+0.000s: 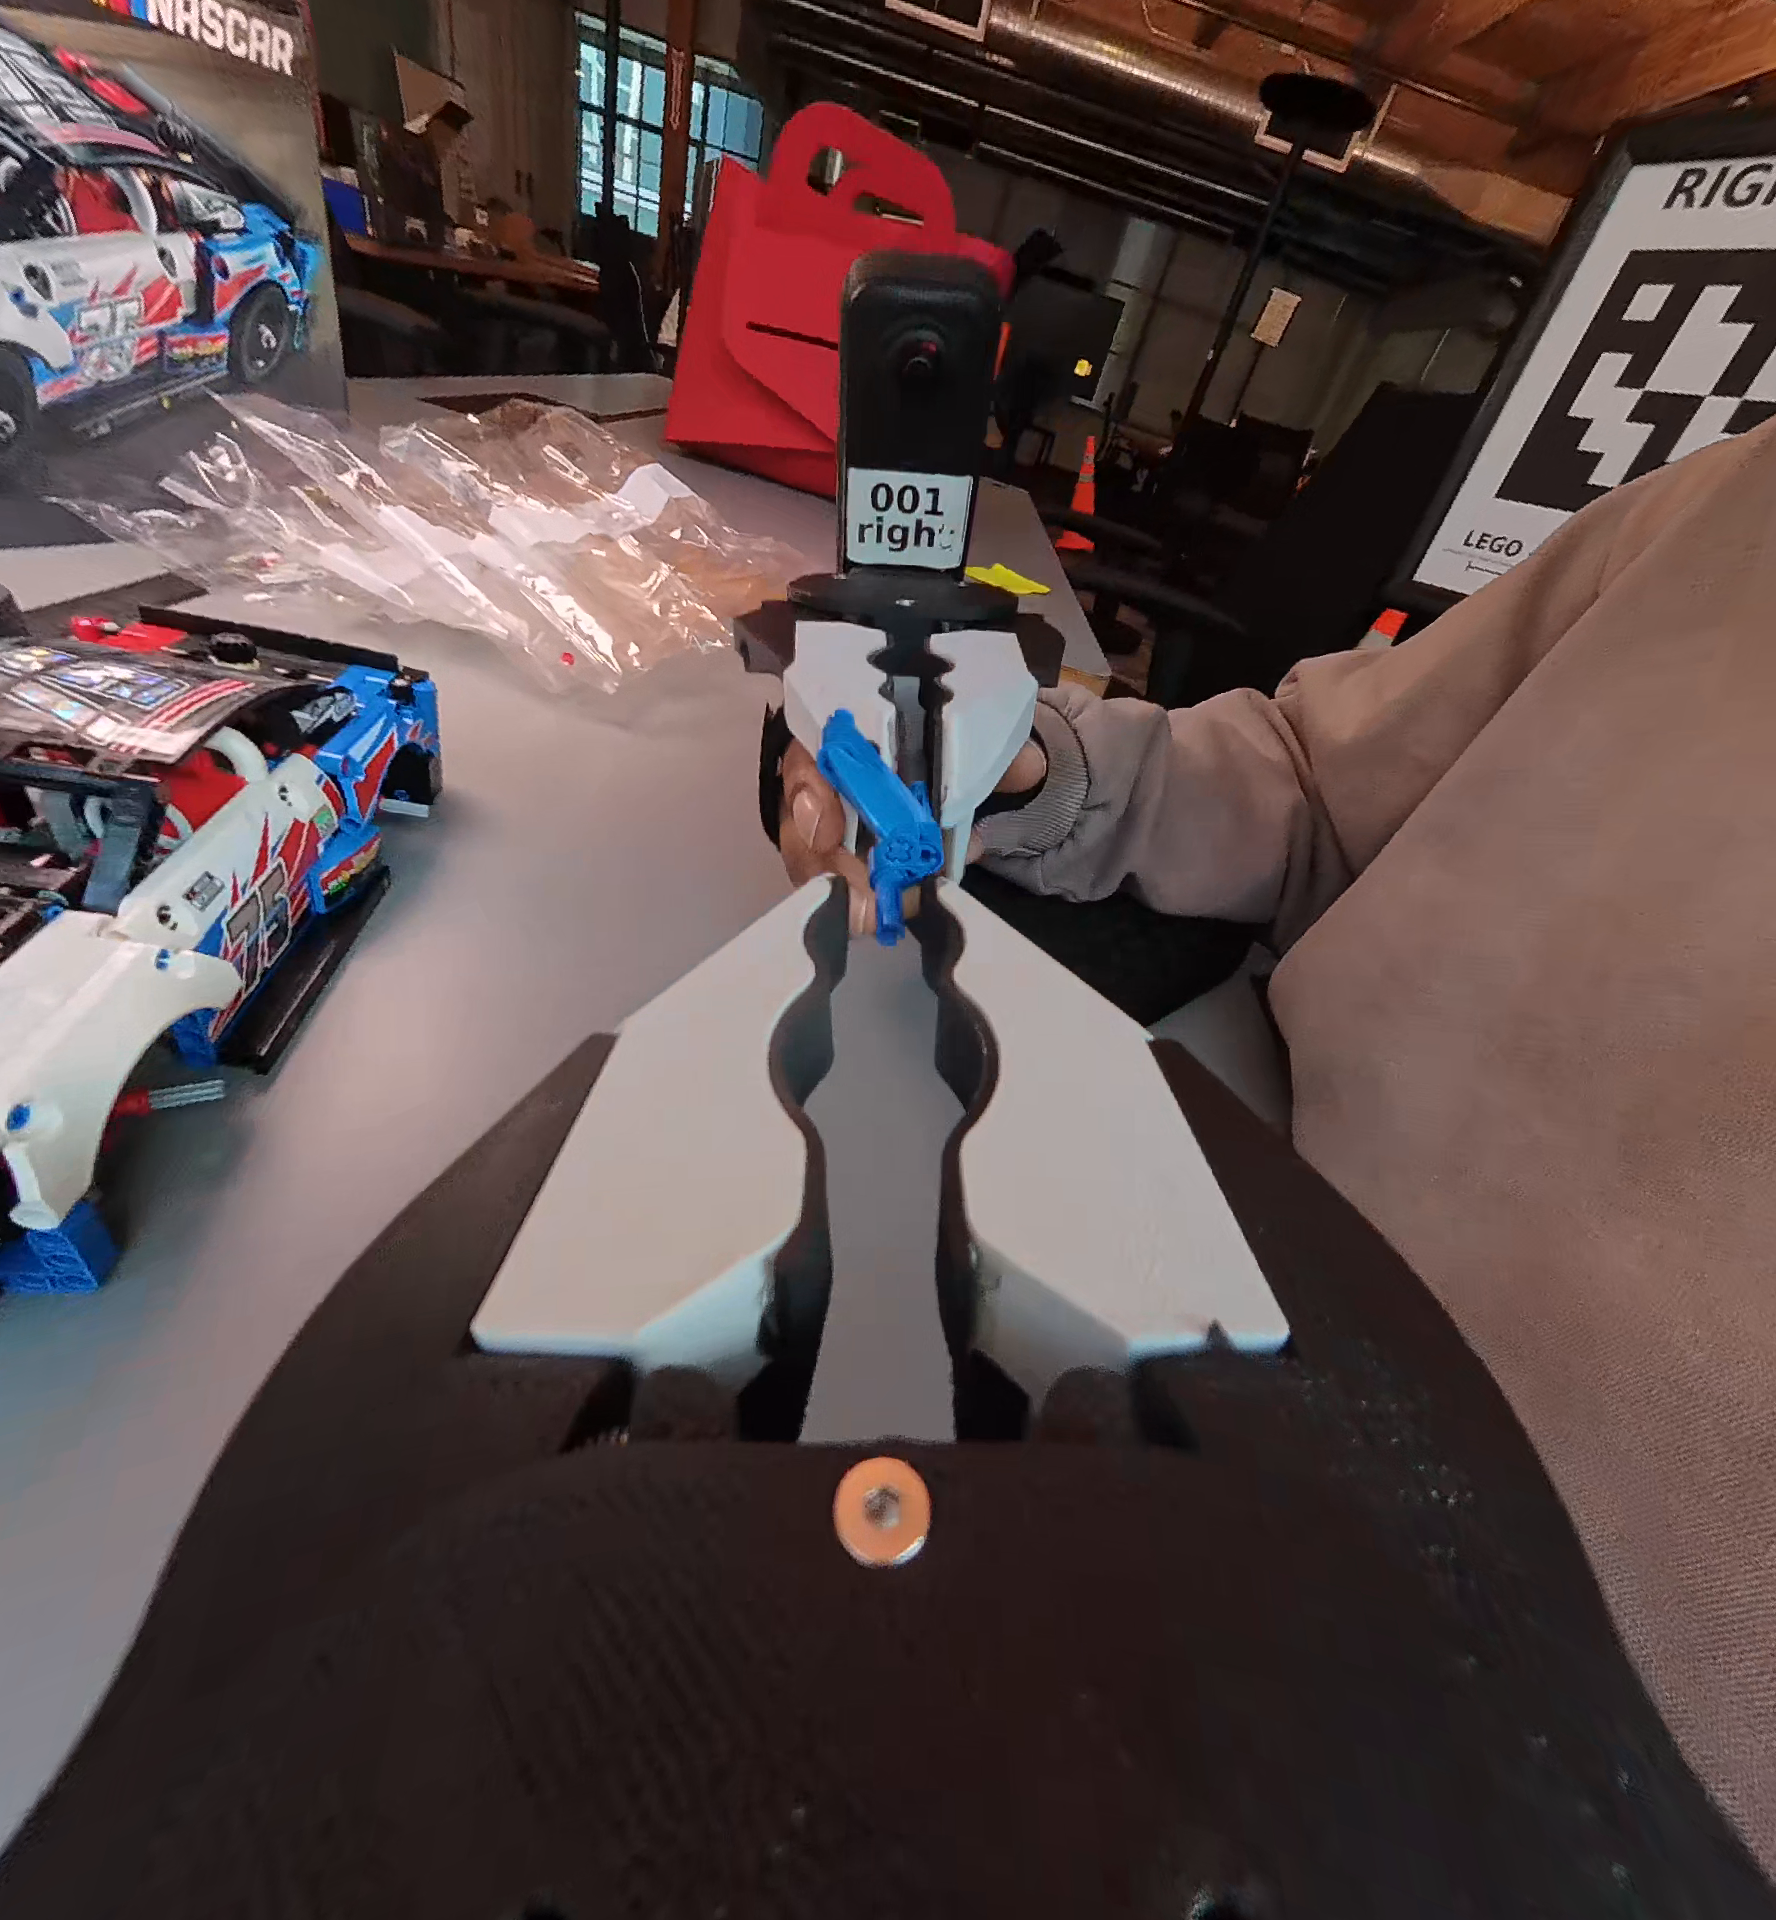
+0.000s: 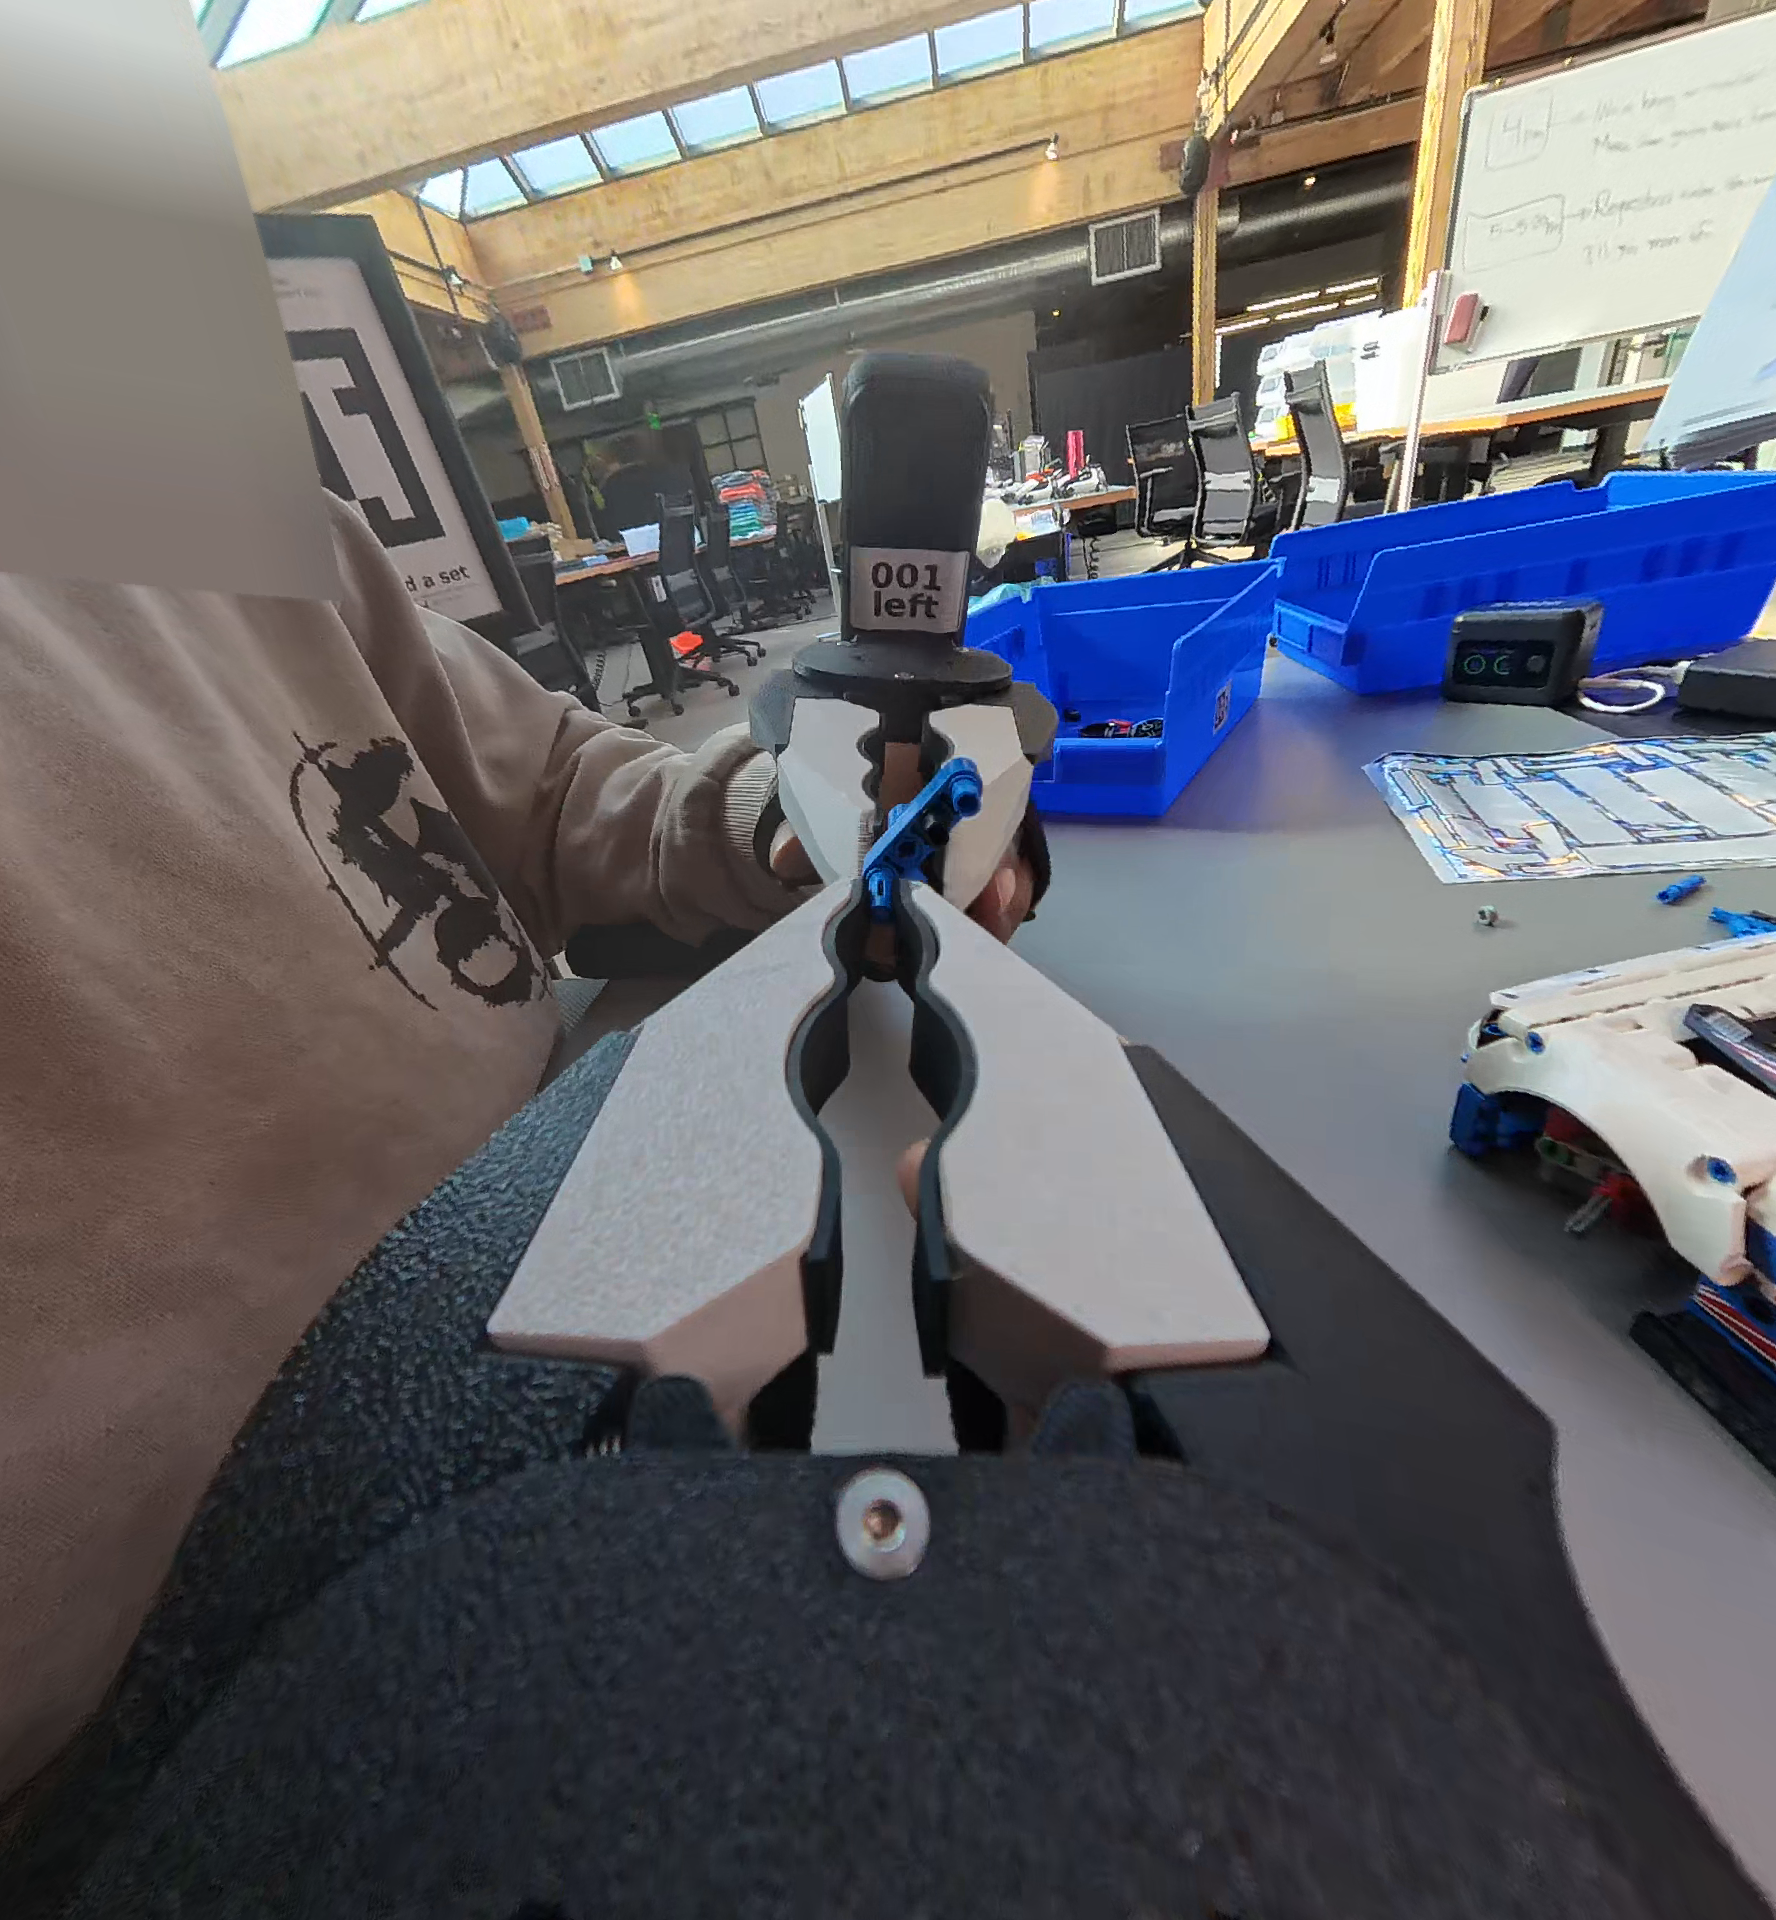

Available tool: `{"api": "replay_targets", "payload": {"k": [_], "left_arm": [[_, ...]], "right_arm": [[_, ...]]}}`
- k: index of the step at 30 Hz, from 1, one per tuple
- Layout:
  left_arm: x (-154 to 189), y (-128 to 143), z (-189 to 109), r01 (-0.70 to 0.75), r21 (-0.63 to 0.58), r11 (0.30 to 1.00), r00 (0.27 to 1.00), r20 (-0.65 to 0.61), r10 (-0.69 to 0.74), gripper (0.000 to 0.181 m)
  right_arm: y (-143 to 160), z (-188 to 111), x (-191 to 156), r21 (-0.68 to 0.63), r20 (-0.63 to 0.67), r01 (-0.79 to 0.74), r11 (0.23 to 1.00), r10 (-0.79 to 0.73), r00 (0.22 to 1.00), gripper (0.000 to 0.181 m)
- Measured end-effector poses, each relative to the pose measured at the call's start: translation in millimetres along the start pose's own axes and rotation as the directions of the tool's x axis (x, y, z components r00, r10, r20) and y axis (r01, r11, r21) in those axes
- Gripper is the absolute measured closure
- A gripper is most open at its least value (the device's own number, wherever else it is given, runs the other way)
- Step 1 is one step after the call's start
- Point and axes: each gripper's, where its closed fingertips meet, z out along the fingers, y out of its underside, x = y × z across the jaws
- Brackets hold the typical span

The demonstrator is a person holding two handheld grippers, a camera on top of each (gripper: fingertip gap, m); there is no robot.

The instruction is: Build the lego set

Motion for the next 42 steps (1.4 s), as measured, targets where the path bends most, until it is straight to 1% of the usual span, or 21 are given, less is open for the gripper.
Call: {"api": "replay_targets", "payload": {"k": [1, 4, 8, 12, 13, 16, 18, 21, 25, 27, 30, 32, 34, 39, 42], "left_arm": [[1, -1, -1, -0.022, -0.001, 1.000, 1.000, 0.010, 0.022, 0.174], [1, 0, -4, -0.049, -0.006, 0.999, 0.999, 0.022, 0.049, 0.179], [3, 0, -6, -0.009, 0.002, 1.000, 1.000, -0.009, 0.009, 0.179], [4, -1, -6, 0.017, 0.017, 1.000, 1.000, -0.013, -0.017, 0.179], [4, -1, -6, 0.024, 0.021, 0.999, 1.000, -0.014, -0.023, 0.177], [5, 0, -7, 0.101, 0.019, 0.995, 0.994, -0.053, -0.100, 0.159], [4, 3, -7, 0.158, 0.014, 0.987, 0.985, -0.073, -0.157, 0.154], [7, 5, -4, 0.187, 0.008, 0.982, 0.978, -0.096, -0.185, 0.158], [6, 6, -3, 0.185, 0.003, 0.983, 0.979, -0.085, -0.184, 0.167], [5, 7, -3, 0.187, -0.004, 0.982, 0.979, -0.077, -0.186, 0.168], [5, 11, -2, 0.164, -0.019, 0.986, 0.984, -0.063, -0.164, 0.163], [5, 13, -3, 0.132, -0.032, 0.991, 0.990, -0.054, -0.134, 0.161], [7, 15, -3, 0.096, -0.050, 0.994, 0.994, -0.056, -0.099, 0.165], [8, 17, -3, -0.010, -0.054, 0.998, 0.999, -0.038, 0.008, 0.167], [7, 18, -4, -0.095, -0.055, 0.994, 0.995, -0.024, 0.093, 0.168]], "right_arm": [[0, 0, 0, 0.001, 0.001, -0.002, 1.000, 0.002, 1.000, 0.180], [1, 0, -1, -0.001, 0.021, -0.019, 1.000, 0.019, 1.000, 0.180], [2, 2, -3, -0.003, 0.028, -0.019, 1.000, 0.019, 0.999, 0.180], [2, 1, -2, -0.002, 0.020, -0.005, 1.000, 0.005, 1.000, 0.180], [2, 1, -2, -0.006, 0.010, 0.010, 1.000, -0.010, 1.000, 0.180], [6, 2, 2, -0.042, -0.034, 0.081, 0.996, -0.082, 0.996, 0.180], [9, 4, 0, -0.069, -0.042, 0.131, 0.989, -0.134, 0.990, 0.180], [13, 7, -2, -0.094, -0.047, 0.171, 0.981, -0.176, 0.983, 0.180], [16, 8, -5, -0.121, -0.049, 0.226, 0.967, -0.234, 0.971, 0.180], [18, 8, -5, -0.144, -0.059, 0.281, 0.949, -0.292, 0.955, 0.179], [19, 9, -7, -0.171, -0.068, 0.374, 0.911, -0.390, 0.918, 0.180], [19, 10, -8, -0.201, -0.080, 0.457, 0.866, -0.480, 0.874, 0.179], [22, 11, -8, -0.235, -0.083, 0.518, 0.823, -0.548, 0.832, 0.179], [24, 11, -8, -0.240, -0.081, 0.530, 0.813, -0.561, 0.824, 0.179], [25, 12, -8, -0.240, -0.081, 0.510, 0.826, -0.541, 0.837, 0.179]]}}
